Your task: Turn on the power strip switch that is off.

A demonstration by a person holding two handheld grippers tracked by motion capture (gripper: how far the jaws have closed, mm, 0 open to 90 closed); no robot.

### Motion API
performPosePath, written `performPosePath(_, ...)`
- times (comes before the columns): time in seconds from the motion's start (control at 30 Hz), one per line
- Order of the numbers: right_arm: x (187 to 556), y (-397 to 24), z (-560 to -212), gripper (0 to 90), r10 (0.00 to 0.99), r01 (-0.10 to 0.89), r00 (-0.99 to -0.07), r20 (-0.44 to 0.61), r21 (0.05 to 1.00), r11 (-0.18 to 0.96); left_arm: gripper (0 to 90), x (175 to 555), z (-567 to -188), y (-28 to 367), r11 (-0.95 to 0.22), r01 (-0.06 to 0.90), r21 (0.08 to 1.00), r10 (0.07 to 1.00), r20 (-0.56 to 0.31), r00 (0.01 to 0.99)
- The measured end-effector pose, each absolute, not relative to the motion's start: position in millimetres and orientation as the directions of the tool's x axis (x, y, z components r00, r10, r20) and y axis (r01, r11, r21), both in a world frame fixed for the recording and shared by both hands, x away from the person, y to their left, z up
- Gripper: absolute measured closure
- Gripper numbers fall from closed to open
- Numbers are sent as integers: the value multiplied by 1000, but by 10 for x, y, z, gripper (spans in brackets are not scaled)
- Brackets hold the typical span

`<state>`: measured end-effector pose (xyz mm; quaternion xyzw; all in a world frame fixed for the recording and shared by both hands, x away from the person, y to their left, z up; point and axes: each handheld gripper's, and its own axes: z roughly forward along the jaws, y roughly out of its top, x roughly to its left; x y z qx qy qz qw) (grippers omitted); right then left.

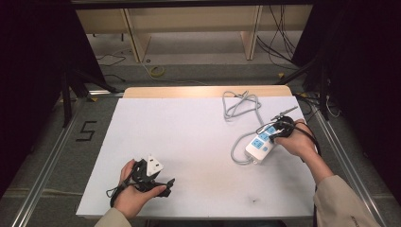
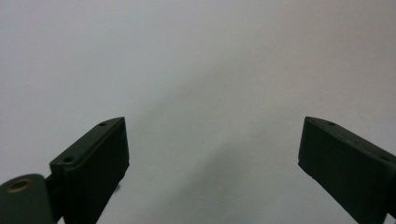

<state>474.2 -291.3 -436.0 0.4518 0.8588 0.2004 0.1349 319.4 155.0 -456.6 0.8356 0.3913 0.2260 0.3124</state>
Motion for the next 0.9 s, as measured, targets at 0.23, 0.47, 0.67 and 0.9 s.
performPosePath(0.23,4741,-2915,-4361,900,831,721,-554,-51,469,509,82,3194,-4570,1524,-503,511,697,791,133,597)
performPosePath(0.47,4730,-2916,-4357,900,835,721,-548,-51,479,501,82,3191,-4567,1531,-506,513,694,790,134,598)
performPosePath(0.67,4731,-2893,-4352,900,833,719,-552,-50,478,505,82,3195,-4571,1534,-504,513,695,789,130,600)
performPosePath(0.9,4724,-2906,-4353,900,838,723,-544,-39,484,492,83,3193,-4571,1532,-503,513,696,790,130,599)
